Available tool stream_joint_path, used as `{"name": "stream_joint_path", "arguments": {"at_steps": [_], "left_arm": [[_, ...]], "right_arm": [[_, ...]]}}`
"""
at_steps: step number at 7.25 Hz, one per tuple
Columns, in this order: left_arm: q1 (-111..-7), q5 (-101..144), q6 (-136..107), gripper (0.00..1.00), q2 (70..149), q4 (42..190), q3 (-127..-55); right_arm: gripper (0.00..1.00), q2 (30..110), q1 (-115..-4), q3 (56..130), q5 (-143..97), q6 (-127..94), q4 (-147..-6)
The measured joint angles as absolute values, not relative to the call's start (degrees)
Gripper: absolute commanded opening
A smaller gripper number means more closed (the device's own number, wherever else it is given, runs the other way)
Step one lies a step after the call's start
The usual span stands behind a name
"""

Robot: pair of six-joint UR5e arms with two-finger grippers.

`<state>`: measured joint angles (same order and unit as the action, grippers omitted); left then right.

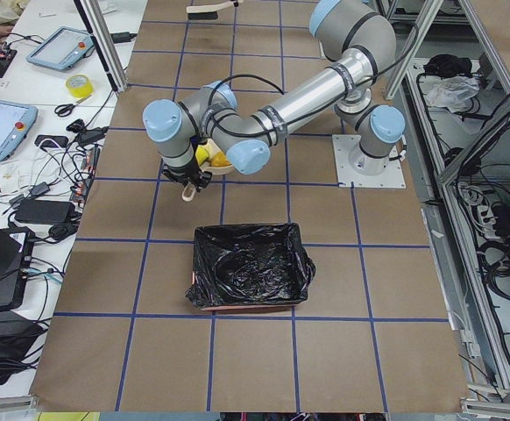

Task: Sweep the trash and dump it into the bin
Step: 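Lift the loaded dustpan with the left gripper while the right gripper returns the brush, then tip the dustpan over the black bin with the left while the right releases the brush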

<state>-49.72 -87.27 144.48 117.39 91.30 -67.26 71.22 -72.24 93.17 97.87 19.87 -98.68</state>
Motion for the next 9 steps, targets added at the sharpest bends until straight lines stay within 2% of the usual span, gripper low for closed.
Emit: {"name": "stream_joint_path", "arguments": {"at_steps": [4,6,9], "left_arm": [[-36.5,-92.8,170.4,0.05,120.9,91.3,-54.2],[-34.0,-93.9,183.2,0.05,124.4,78.1,-53.6],[-35.8,-96.3,186.9,0.11,123.7,71.6,-55.8]], "right_arm": [[0.0,70.6,-68.5,99.7,97.8,25.3,-108.1],[0.0,70.4,-68.4,100.7,97.7,25.5,-109.3],[0.0,69.9,-68.3,100.9,97.7,25.1,-109.6]]}}
